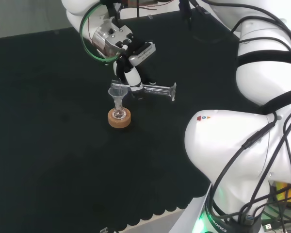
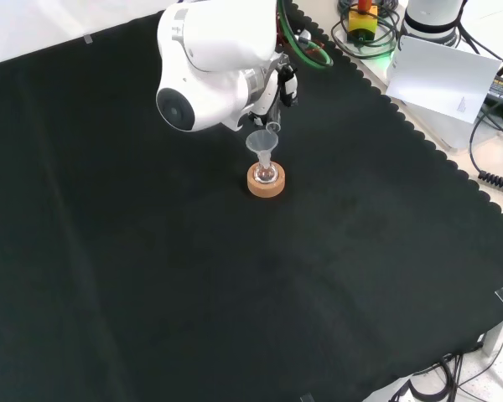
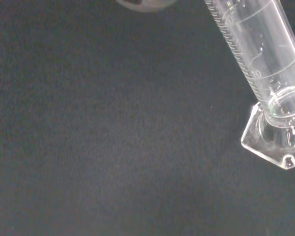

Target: Pour the water from the graduated cylinder into the round-bottom flask.

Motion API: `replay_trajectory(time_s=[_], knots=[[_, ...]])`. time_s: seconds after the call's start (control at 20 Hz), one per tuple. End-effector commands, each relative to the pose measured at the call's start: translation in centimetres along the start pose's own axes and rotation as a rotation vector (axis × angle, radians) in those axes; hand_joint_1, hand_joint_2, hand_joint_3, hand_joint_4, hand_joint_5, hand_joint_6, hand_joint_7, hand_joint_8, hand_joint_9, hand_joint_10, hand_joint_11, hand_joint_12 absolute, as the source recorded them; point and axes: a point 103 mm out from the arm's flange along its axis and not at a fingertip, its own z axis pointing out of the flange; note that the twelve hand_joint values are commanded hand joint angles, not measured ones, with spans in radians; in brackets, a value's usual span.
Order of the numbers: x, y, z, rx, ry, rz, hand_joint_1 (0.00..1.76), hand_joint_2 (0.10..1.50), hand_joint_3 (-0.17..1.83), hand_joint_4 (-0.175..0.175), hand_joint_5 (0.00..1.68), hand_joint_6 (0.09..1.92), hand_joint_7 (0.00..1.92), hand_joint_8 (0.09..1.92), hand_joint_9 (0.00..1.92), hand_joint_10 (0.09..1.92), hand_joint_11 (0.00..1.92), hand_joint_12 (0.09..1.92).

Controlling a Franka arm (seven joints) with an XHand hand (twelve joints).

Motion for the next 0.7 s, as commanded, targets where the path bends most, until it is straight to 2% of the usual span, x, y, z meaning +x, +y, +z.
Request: replay_trajectory(time_s=[0.05,0.7], knots=[[-1.0,-0.1,0.5,-0.101,0.017,-0.028,1.25,1.14,0.0,-0.175,0.91,1.08,0.96,1.08,1.5,0.09,1.23,0.76],[-3.2,-0.9,1.5,-0.387,0.106,-0.087,1.25,1.14,0.0,-0.175,0.91,1.09,0.96,1.08,1.5,0.09,1.22,0.76]])
